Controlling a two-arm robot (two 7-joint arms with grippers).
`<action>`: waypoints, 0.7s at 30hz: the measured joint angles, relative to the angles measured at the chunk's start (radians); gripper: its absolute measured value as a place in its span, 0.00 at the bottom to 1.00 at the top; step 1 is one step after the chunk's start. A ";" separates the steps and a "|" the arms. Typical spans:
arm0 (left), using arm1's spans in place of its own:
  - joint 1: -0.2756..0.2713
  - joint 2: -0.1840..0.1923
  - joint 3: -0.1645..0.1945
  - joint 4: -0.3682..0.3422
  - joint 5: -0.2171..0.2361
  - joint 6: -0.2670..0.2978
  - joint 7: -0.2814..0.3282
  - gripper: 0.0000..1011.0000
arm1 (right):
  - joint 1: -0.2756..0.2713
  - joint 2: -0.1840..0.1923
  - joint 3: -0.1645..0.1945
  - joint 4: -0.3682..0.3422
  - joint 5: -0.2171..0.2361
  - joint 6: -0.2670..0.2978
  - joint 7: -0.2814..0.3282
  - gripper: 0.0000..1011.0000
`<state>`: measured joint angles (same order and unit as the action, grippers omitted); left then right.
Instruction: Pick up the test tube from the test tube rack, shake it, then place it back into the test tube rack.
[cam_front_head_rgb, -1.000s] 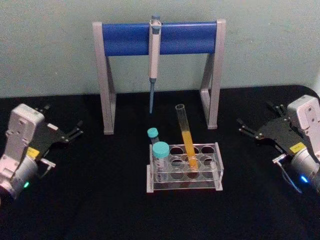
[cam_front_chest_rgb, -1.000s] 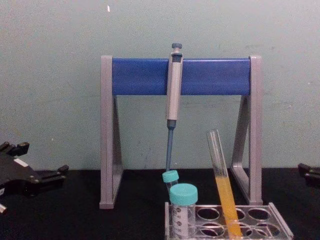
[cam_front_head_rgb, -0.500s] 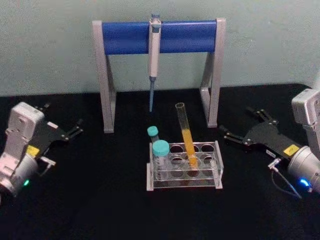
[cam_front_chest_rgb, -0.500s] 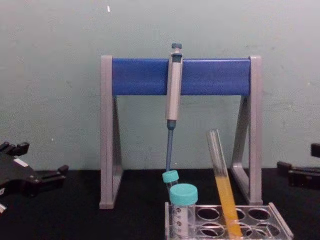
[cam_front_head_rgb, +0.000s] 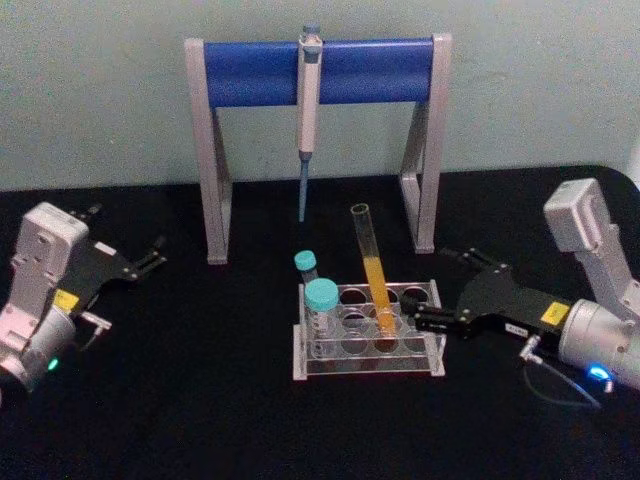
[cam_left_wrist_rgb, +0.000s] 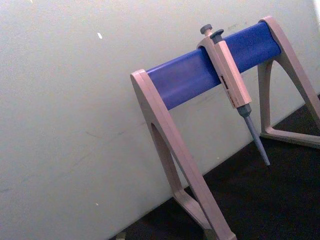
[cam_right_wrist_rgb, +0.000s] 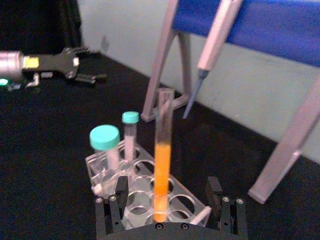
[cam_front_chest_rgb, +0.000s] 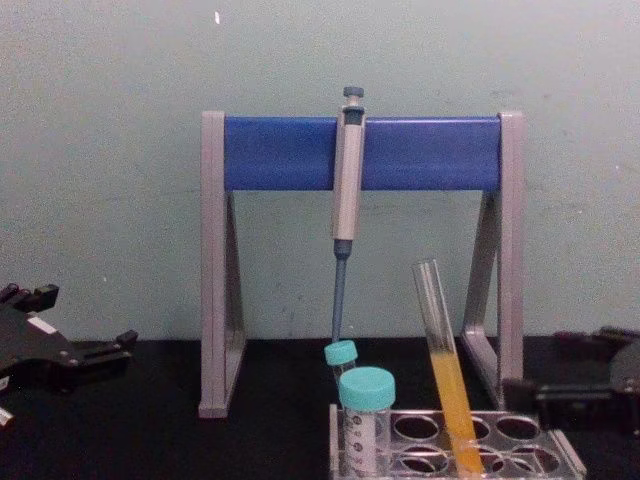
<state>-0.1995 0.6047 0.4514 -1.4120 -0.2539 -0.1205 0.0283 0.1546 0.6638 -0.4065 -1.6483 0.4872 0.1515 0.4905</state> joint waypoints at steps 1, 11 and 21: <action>0.000 0.000 0.000 0.000 0.000 0.000 0.000 0.99 | 0.005 0.000 -0.004 0.003 -0.002 0.005 0.005 0.99; 0.000 0.000 0.000 0.000 0.000 0.000 0.000 0.99 | 0.104 -0.047 -0.062 0.082 -0.029 0.041 0.056 0.99; 0.000 0.000 0.000 0.000 0.000 0.000 0.000 0.99 | 0.186 -0.108 -0.102 0.173 -0.045 0.047 0.070 0.99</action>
<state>-0.1996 0.6047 0.4514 -1.4120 -0.2539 -0.1205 0.0283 0.3405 0.5554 -0.5085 -1.4758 0.4422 0.1981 0.5607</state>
